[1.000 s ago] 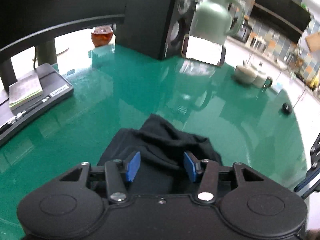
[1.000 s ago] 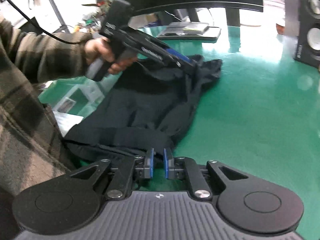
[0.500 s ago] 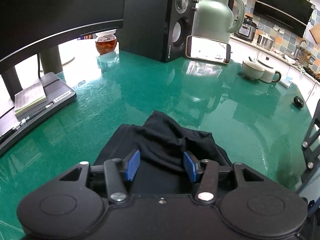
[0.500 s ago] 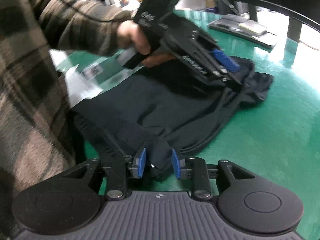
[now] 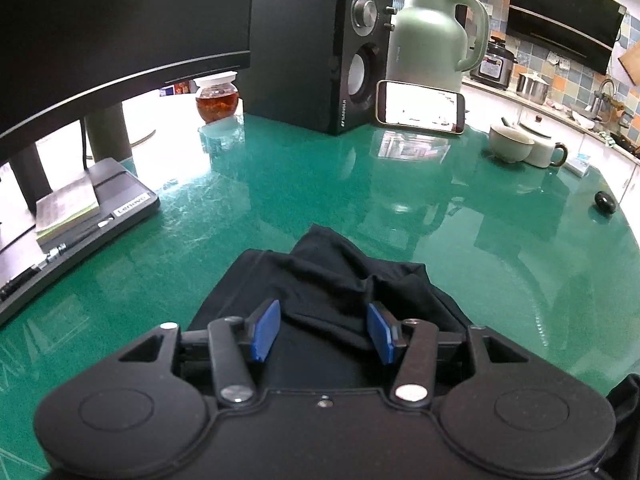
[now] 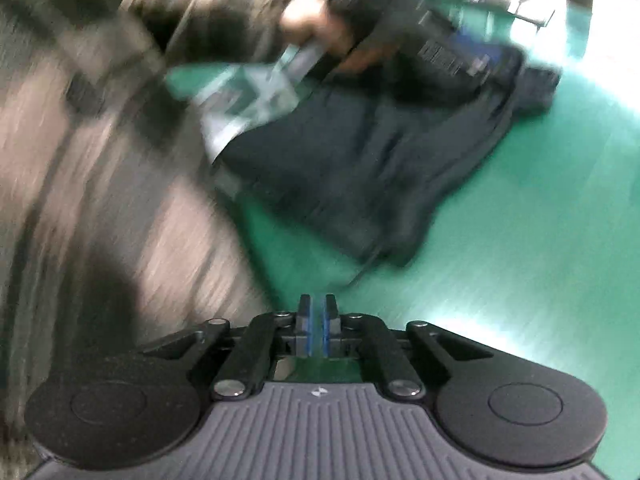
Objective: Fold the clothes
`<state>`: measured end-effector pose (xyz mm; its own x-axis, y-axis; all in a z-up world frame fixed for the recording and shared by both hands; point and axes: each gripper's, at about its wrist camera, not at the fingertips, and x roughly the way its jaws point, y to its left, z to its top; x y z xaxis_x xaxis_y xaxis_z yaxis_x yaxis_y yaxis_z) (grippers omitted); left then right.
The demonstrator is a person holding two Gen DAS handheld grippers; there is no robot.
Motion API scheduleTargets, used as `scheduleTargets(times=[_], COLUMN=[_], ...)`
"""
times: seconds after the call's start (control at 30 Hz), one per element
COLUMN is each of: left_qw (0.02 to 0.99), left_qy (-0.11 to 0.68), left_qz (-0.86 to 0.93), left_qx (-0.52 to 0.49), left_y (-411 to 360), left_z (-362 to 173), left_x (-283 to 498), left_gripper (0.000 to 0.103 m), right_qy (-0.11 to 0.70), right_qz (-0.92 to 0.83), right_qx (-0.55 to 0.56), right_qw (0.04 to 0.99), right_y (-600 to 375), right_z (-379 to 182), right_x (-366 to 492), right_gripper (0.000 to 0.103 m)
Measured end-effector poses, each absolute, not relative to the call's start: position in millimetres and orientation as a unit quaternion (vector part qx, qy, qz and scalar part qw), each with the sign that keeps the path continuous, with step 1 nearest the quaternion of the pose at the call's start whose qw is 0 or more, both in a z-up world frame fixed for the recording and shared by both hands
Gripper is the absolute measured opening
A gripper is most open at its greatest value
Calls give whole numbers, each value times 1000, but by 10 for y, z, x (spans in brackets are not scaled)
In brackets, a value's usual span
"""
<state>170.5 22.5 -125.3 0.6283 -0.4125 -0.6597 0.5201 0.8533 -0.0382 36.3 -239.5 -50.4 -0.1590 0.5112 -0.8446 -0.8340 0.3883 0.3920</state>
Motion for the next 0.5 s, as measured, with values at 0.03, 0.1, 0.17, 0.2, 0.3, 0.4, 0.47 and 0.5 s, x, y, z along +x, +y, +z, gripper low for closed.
scheduleTargets(times=[0.03,0.1,0.17,0.2,0.3,0.4,0.47,0.5], left_qw=[899,896,902,908,906,895,892,891], left_qy=[345,354,347,335,328,343,352,355], left_qz=[-260,-260,-250,-242,-252,-258,-259,-259], left_qx=[77,67,64,69,90,118,117,114], left_y=[227,242,260,265,226,162,148,147], left_z=[-1249,-1215,-1178,-1142,-1102,-1164,-1192,-1196], left_x=[1711,1750,1759,1750,1748,1789,1823,1837], left_gripper=[48,48,48,48,53,53,53,53], right_qy=[544,537,524,517,447,389,391,393], right_qz=[514,452,340,319,308,351,358,365], right_qx=[-130,-67,40,42,-43,-211,-212,-216], right_qw=[651,709,780,793,839,825,821,816], right_y=[-2437,-2547,-2723,-2721,-2558,-2244,-2224,-2207], right_z=[-508,-521,-595,-599,-543,-606,-631,-650], right_x=[330,355,469,474,363,144,151,155], right_gripper=[5,8,13,17,22,23,23,23])
